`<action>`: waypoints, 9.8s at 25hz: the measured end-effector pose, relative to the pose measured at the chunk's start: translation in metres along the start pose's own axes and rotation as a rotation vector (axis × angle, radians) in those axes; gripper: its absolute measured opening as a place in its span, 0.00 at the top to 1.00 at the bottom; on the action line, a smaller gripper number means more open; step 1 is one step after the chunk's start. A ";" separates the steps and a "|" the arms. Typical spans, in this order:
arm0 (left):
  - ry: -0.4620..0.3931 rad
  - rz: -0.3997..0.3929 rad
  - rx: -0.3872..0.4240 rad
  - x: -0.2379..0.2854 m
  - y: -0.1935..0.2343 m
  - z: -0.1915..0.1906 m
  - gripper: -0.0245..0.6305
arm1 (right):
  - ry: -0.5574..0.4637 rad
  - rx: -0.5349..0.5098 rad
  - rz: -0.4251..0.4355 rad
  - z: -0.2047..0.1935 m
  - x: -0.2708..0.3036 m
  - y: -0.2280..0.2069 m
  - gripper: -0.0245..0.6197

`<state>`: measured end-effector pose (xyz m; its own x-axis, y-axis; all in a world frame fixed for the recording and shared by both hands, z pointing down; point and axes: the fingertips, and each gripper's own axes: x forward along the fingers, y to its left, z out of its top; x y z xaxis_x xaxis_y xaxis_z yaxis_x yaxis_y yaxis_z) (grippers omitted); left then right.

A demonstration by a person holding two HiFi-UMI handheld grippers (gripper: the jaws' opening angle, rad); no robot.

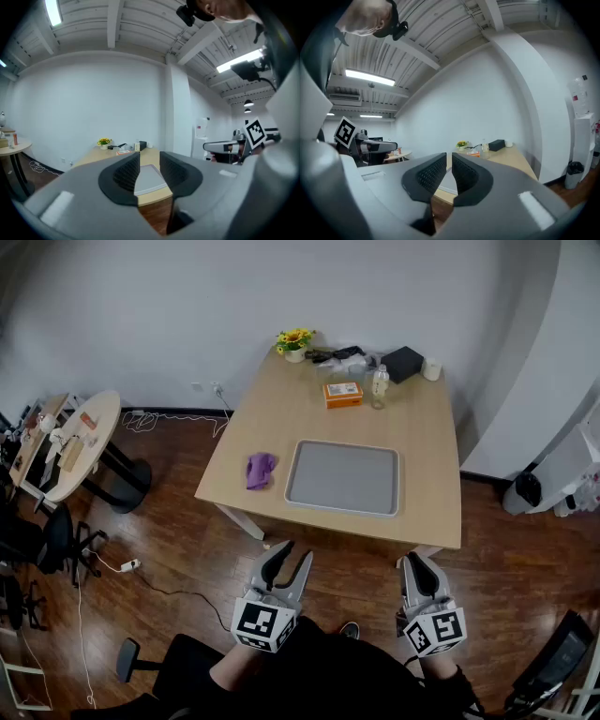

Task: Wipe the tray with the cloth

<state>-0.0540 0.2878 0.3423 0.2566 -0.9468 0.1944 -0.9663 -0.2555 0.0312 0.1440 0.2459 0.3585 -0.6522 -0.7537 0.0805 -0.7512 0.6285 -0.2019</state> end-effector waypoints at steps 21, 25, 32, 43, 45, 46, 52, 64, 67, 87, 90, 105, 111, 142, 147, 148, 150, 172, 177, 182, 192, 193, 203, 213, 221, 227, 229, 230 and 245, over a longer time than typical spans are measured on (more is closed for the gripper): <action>0.033 -0.130 -0.098 0.187 0.158 -0.009 0.77 | 0.103 -0.077 -0.240 0.009 0.205 -0.086 0.88; 0.139 -0.096 -0.068 0.227 0.187 -0.047 0.77 | 0.280 -0.076 -0.322 -0.058 0.232 -0.155 0.87; 0.374 -0.022 -0.160 0.264 0.215 -0.130 0.77 | 0.755 0.118 -0.397 -0.229 0.243 -0.268 0.75; 0.685 0.274 -0.086 0.274 0.341 -0.229 0.48 | 0.810 0.111 -0.291 -0.246 0.248 -0.263 0.85; 0.758 0.298 -0.054 0.274 0.359 -0.251 0.48 | 0.815 0.117 -0.288 -0.247 0.248 -0.261 0.84; 0.786 0.308 -0.038 0.275 0.365 -0.259 0.49 | 0.815 0.119 -0.286 -0.247 0.248 -0.261 0.84; 0.859 0.280 -0.015 0.281 0.373 -0.284 0.78 | 0.799 0.125 -0.294 -0.246 0.252 -0.262 0.84; 0.658 -0.017 0.005 0.339 0.288 -0.179 0.84 | 0.752 0.175 -0.320 -0.248 0.248 -0.263 0.84; 0.703 -0.047 0.045 0.367 0.278 -0.195 0.84 | 0.751 0.177 -0.320 -0.250 0.248 -0.260 0.84; 0.854 -0.471 0.555 0.480 0.073 -0.223 0.84 | 0.703 0.187 -0.292 -0.248 0.250 -0.257 0.84; 0.827 -0.568 0.628 0.500 0.003 -0.222 0.84 | 0.692 0.200 -0.283 -0.248 0.250 -0.256 0.84; 0.855 -0.478 0.603 0.421 0.094 -0.244 0.84 | 0.707 0.178 -0.258 -0.250 0.242 -0.263 0.84; 0.926 -0.335 0.568 0.372 0.203 -0.256 0.84 | 0.712 0.158 -0.267 -0.250 0.246 -0.261 0.84; 0.780 -0.758 1.007 0.435 -0.065 -0.248 0.84 | 0.687 0.163 -0.252 -0.248 0.247 -0.260 0.84; 0.831 -0.675 0.853 0.406 0.005 -0.253 0.84 | 0.690 0.155 -0.245 -0.250 0.243 -0.261 0.84; 0.846 -0.652 0.847 0.398 0.026 -0.255 0.84 | 0.690 0.155 -0.246 -0.250 0.242 -0.262 0.84; 0.876 -0.598 0.851 0.384 0.071 -0.258 0.84 | 0.691 0.157 -0.248 -0.250 0.242 -0.263 0.84; 0.879 -0.627 0.823 0.361 0.064 -0.258 0.84 | 0.689 0.156 -0.278 -0.247 0.251 -0.256 0.84; 0.832 -0.724 0.890 0.402 -0.027 -0.253 0.84 | 0.686 0.159 -0.269 -0.247 0.251 -0.257 0.84; 0.809 -0.772 0.925 0.417 -0.073 -0.252 0.84 | 0.689 0.164 -0.254 -0.247 0.249 -0.259 0.84; 0.873 -0.623 0.768 0.348 0.074 -0.267 0.84 | 0.689 0.159 -0.247 -0.249 0.244 -0.263 0.84; 0.893 -0.590 0.763 0.335 0.102 -0.270 0.84 | 0.687 0.161 -0.249 -0.249 0.244 -0.264 0.84; 0.924 -0.517 0.758 0.279 0.160 -0.279 0.84 | 0.703 0.155 -0.262 -0.248 0.249 -0.259 0.84; 0.777 -0.878 0.963 0.330 -0.048 -0.269 0.84 | 0.681 0.168 -0.262 -0.248 0.253 -0.256 0.84; 0.827 -1.000 0.986 0.360 -0.116 -0.267 0.84 | 0.653 0.207 -0.240 -0.246 0.253 -0.257 0.84; 0.797 -0.955 0.926 0.358 -0.091 -0.266 0.84 | 0.655 0.199 -0.228 -0.248 0.247 -0.258 0.83; 0.803 -0.904 0.914 0.366 -0.074 -0.263 0.84 | 0.662 0.190 -0.223 -0.248 0.246 -0.257 0.83; 0.803 -0.886 0.913 0.372 -0.068 -0.262 0.84 | 0.665 0.186 -0.222 -0.248 0.246 -0.256 0.83; 0.748 -0.685 1.029 0.530 -0.040 -0.225 0.83 | 0.670 0.187 -0.215 -0.246 0.252 -0.256 0.83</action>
<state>0.1166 -0.1598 0.6645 0.2723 -0.3426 0.8991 -0.1343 -0.9388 -0.3171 0.1466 -0.0577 0.6706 -0.4598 -0.5395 0.7053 -0.8787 0.3913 -0.2735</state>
